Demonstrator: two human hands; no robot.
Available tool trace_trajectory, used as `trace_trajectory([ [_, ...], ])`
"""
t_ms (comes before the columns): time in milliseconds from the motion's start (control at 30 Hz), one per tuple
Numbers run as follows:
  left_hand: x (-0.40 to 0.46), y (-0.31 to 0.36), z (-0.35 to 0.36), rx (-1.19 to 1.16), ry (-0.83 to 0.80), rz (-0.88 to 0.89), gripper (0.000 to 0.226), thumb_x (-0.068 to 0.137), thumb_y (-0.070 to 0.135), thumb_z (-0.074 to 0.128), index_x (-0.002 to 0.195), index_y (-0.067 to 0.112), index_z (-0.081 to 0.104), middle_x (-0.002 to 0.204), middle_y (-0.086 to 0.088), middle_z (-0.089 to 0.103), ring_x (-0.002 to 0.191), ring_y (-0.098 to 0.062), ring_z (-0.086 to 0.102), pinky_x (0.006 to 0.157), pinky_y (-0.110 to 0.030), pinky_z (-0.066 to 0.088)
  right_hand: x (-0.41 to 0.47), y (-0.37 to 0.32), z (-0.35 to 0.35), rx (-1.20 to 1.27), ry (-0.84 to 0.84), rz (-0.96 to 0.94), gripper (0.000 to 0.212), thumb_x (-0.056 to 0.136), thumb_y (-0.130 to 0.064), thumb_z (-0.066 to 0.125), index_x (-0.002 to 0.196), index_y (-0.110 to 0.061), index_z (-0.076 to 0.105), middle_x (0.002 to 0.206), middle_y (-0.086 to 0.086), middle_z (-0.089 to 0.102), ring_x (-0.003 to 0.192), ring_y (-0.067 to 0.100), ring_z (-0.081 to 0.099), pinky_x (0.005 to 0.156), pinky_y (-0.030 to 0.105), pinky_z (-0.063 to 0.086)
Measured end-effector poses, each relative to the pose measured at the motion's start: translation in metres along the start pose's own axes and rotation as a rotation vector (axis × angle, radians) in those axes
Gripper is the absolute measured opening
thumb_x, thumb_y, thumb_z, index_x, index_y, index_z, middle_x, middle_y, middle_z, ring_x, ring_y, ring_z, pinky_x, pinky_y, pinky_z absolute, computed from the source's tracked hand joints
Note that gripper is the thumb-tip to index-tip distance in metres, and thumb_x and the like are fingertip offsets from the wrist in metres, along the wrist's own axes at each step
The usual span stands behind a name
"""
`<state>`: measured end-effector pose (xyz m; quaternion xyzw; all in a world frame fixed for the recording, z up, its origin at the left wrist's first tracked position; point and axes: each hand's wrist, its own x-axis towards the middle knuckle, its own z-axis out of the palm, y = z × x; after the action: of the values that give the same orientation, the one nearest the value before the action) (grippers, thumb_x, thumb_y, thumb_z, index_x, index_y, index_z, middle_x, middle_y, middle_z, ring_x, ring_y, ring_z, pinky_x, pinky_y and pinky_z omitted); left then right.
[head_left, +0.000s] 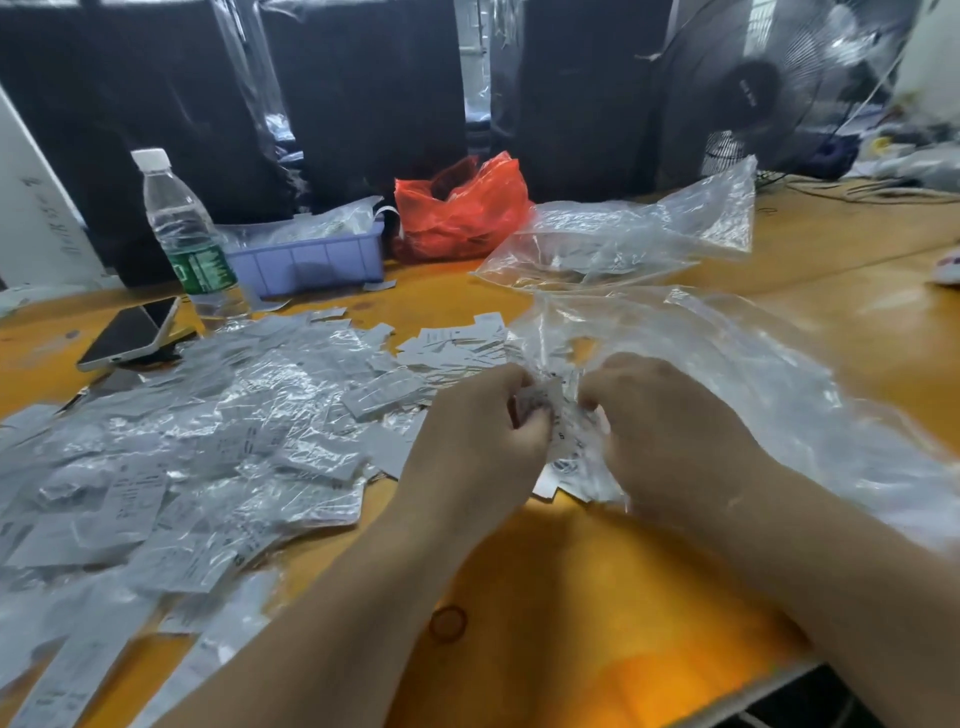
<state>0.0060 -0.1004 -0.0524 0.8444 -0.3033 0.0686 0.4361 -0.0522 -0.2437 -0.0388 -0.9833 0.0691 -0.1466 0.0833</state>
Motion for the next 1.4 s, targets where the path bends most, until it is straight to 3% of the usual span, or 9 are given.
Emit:
trace_trajectory([
  [200, -0.002, -0.006, -0.009, -0.002, 0.029, -0.033, 0.018, 0.091, 0.023, 0.060, 0.078, 0.012, 0.061, 0.067, -0.011, 0.058, 0.054, -0.017, 0.044, 0.050, -0.029, 0.033, -0.003, -0.002, 0.007, -0.137, -0.023, 0.012, 0.037, 0.081, -0.003, 0.050, 0.065, -0.024, 0.024, 0.070, -0.006, 0.036, 0.072, 0.022, 0.043, 0.056, 0.030, 0.033],
  [333, -0.003, -0.004, -0.018, -0.043, 0.069, -0.053, 0.017, 0.092, 0.023, 0.059, 0.079, 0.012, 0.063, 0.070, -0.010, 0.062, 0.067, -0.028, 0.059, 0.059, -0.046, 0.047, -0.003, -0.005, 0.004, -0.129, 0.138, -0.020, 0.019, 0.080, 0.000, 0.051, 0.079, -0.019, 0.054, 0.078, -0.004, 0.057, 0.070, 0.023, 0.048, 0.056, 0.029, 0.038],
  [433, -0.002, -0.003, -0.026, -0.064, 0.109, -0.065, 0.013, 0.091, 0.022, 0.060, 0.079, 0.022, 0.064, 0.069, -0.002, 0.066, 0.063, -0.020, 0.062, 0.054, -0.037, 0.049, 0.002, -0.003, -0.002, 0.100, 0.370, -0.102, 0.026, 0.081, 0.007, 0.060, 0.096, -0.011, 0.071, 0.083, 0.006, 0.071, 0.074, 0.029, 0.066, 0.064, 0.038, 0.056],
  [533, 0.000, 0.001, -0.039, -0.134, 0.152, -0.075, 0.015, 0.092, 0.020, 0.059, 0.090, 0.035, 0.059, 0.068, -0.003, 0.067, 0.059, -0.022, 0.061, 0.045, -0.032, 0.044, 0.010, -0.012, -0.010, 0.393, 0.509, -0.212, 0.022, 0.079, 0.006, 0.071, 0.093, -0.010, 0.074, 0.081, 0.001, 0.072, 0.072, 0.013, 0.068, 0.067, 0.032, 0.058],
  [667, 0.003, -0.005, -0.065, -0.154, 0.223, -0.094, 0.022, 0.093, 0.017, 0.053, 0.097, 0.038, 0.057, 0.064, -0.010, 0.062, 0.057, -0.028, 0.058, 0.043, -0.036, 0.042, 0.028, -0.040, -0.017, 0.740, 0.518, -0.182, 0.018, 0.079, -0.009, 0.078, 0.088, -0.023, 0.070, 0.075, -0.014, 0.067, 0.068, 0.002, 0.065, 0.060, 0.014, 0.053],
  [867, -0.008, -0.029, -0.084, -0.247, 0.075, -0.205, 0.017, 0.086, 0.022, 0.054, 0.082, 0.024, 0.070, 0.073, 0.007, 0.066, 0.068, -0.009, 0.060, 0.061, -0.035, 0.047, 0.061, -0.086, -0.007, 1.192, 0.360, -0.186, 0.015, 0.078, -0.009, 0.080, 0.084, -0.015, 0.067, 0.072, -0.001, 0.070, 0.063, 0.016, 0.071, 0.061, 0.030, 0.060],
  [1133, -0.006, -0.032, -0.088, -0.434, -0.066, -0.237, 0.048, 0.075, 0.065, 0.051, 0.089, 0.023, 0.070, 0.085, 0.011, 0.069, 0.078, -0.008, 0.062, 0.073, -0.032, 0.044, 0.073, -0.094, 0.018, 1.171, 0.455, -0.134, 0.018, 0.076, -0.015, 0.082, 0.072, -0.018, 0.065, 0.066, 0.000, 0.066, 0.061, 0.013, 0.063, 0.058, 0.030, 0.056],
  [1300, -0.007, -0.032, -0.081, -0.394, 0.003, -0.203, 0.013, 0.087, 0.030, 0.066, 0.084, 0.019, 0.071, 0.071, 0.011, 0.065, 0.064, -0.001, 0.058, 0.058, -0.014, 0.045, 0.073, -0.092, 0.018, 1.190, 0.462, -0.147, 0.015, 0.080, -0.014, 0.079, 0.077, -0.013, 0.064, 0.069, 0.004, 0.068, 0.063, 0.017, 0.070, 0.059, 0.038, 0.059],
  [1400, -0.007, -0.035, -0.079, -0.400, 0.095, -0.208, 0.012, 0.091, 0.018, 0.063, 0.082, 0.016, 0.071, 0.064, 0.012, 0.064, 0.059, 0.000, 0.057, 0.053, -0.010, 0.042, 0.073, -0.089, 0.020, 1.205, 0.325, -0.101, 0.021, 0.083, -0.027, 0.076, 0.093, -0.013, 0.064, 0.084, 0.007, 0.067, 0.078, 0.024, 0.069, 0.070, 0.043, 0.059],
])
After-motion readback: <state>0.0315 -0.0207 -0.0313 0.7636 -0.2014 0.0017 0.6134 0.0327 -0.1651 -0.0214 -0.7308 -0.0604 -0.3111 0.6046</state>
